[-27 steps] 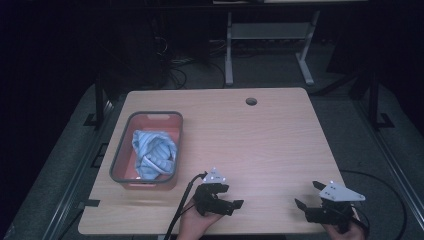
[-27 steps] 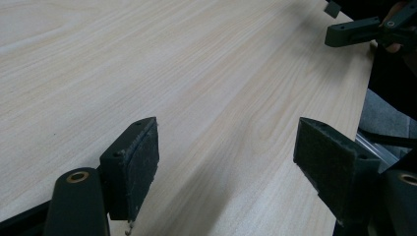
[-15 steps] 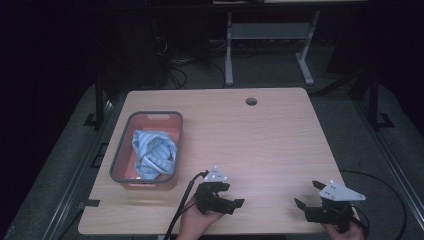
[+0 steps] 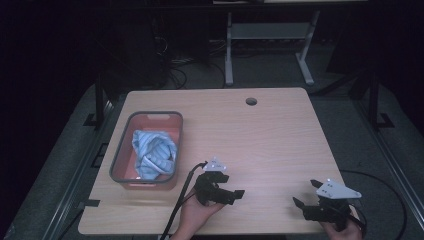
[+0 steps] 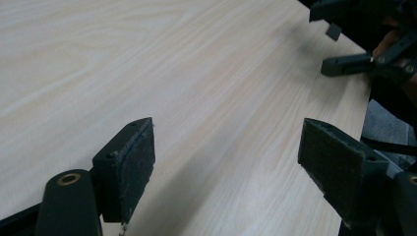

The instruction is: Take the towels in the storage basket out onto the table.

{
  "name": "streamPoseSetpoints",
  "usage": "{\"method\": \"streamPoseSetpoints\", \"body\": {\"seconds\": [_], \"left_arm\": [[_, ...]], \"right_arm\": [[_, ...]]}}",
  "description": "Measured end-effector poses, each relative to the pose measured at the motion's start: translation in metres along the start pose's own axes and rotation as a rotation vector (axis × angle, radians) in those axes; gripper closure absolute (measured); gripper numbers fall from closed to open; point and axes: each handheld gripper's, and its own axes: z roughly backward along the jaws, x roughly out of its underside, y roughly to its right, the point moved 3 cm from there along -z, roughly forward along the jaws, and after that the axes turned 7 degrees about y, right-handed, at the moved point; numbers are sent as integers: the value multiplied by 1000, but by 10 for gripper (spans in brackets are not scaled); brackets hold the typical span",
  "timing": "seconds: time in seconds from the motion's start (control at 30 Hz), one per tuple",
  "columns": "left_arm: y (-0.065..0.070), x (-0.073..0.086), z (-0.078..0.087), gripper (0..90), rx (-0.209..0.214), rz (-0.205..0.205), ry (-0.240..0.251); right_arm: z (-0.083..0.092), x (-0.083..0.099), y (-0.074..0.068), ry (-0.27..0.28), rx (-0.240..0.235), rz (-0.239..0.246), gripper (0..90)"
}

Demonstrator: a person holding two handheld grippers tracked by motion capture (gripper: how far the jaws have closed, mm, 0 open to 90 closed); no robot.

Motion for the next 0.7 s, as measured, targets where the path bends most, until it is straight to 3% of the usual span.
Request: {"method": "streamPoseSetpoints", "body": {"seconds": [0.33, 0.53, 0.7], "left_arm": [[-2, -22, -9, 187, -5, 7, -11], [-3, -32, -12, 188, -16, -11, -26], [-6, -44, -9, 192, -11, -9, -12]], "right_arm": [[4, 2, -1, 3, 8, -4, 152], [5, 1, 0, 12, 9, -9, 152], [6, 2, 0, 14, 8, -9, 152]]}}
